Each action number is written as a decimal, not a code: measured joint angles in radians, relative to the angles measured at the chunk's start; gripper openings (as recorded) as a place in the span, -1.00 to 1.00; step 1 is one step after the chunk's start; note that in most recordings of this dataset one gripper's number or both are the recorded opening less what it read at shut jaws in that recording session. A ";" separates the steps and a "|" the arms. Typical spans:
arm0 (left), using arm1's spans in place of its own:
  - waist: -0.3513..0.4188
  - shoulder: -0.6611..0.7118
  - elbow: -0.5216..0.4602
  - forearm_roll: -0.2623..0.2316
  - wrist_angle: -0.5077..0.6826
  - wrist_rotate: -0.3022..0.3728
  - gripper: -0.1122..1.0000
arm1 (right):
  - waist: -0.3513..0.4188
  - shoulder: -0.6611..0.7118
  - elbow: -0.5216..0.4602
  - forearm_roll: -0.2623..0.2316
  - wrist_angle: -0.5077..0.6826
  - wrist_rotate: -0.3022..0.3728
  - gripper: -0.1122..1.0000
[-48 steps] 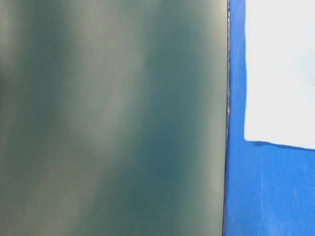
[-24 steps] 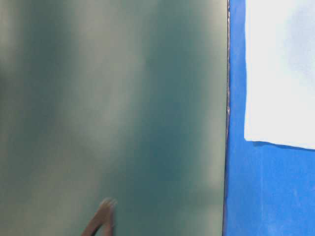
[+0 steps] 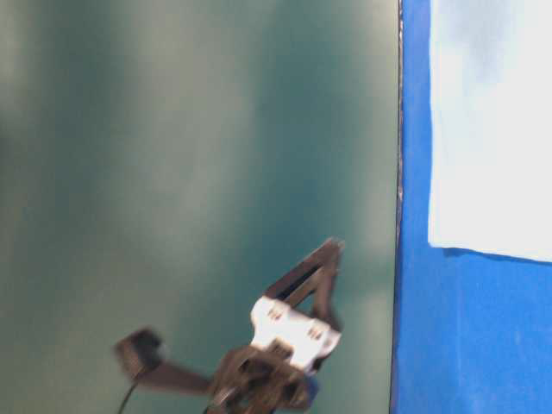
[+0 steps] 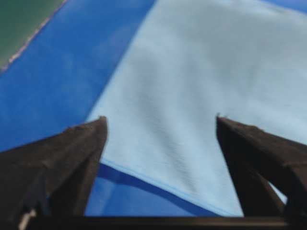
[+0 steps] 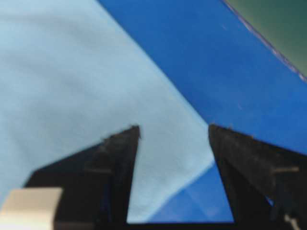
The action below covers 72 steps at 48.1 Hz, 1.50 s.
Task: Fold the light blue towel.
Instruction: 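Move both grippers to the towel's far corners and grasp them, then pull the far edge toward the near edge with both grippers, folding in half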
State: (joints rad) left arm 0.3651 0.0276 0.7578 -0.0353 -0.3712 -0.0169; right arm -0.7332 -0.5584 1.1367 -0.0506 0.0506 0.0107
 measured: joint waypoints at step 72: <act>0.098 0.327 -0.201 0.000 0.049 0.017 -0.77 | -0.141 0.420 -0.054 -0.025 -0.235 -0.009 -0.76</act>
State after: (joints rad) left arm 0.4633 0.3543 0.5568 -0.0353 -0.3221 0.0000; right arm -0.8744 -0.1381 1.0830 -0.0752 -0.1841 0.0015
